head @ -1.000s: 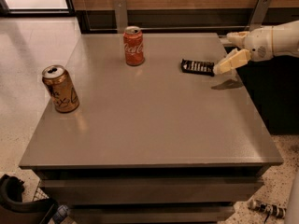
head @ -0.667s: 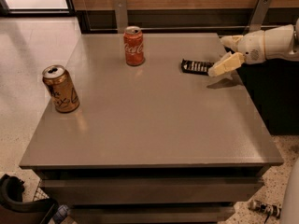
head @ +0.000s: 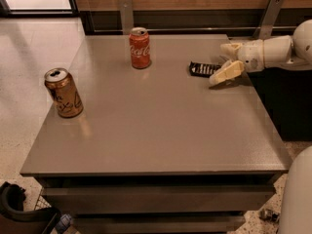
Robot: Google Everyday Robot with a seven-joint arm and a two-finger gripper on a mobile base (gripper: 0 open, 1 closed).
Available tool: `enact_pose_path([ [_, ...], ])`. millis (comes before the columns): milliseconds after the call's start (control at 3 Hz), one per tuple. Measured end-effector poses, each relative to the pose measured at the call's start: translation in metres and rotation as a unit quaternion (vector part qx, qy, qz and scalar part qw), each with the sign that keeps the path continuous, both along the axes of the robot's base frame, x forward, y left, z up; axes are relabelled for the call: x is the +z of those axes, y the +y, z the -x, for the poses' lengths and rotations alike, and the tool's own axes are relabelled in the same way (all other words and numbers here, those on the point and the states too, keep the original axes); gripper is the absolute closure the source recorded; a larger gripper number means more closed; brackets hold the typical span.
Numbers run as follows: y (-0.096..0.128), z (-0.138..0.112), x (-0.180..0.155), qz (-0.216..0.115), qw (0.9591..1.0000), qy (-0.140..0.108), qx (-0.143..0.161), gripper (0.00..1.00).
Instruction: Move rxbar chocolate near orange can
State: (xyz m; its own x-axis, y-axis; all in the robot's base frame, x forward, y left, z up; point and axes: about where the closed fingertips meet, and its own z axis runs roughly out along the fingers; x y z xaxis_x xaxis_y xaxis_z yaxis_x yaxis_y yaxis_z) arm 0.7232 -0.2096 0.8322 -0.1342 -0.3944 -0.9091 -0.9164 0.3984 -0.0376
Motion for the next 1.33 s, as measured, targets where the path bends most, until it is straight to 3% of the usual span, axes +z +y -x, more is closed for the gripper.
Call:
enact_pose_path([
  [667, -0.004, 0.009, -0.011, -0.008, 0.9999, -0.002, 0.015, 0.00],
  [1333, 0.003, 0.003, -0.027, 0.002, 0.9992, 0.037, 0.012, 0.00],
])
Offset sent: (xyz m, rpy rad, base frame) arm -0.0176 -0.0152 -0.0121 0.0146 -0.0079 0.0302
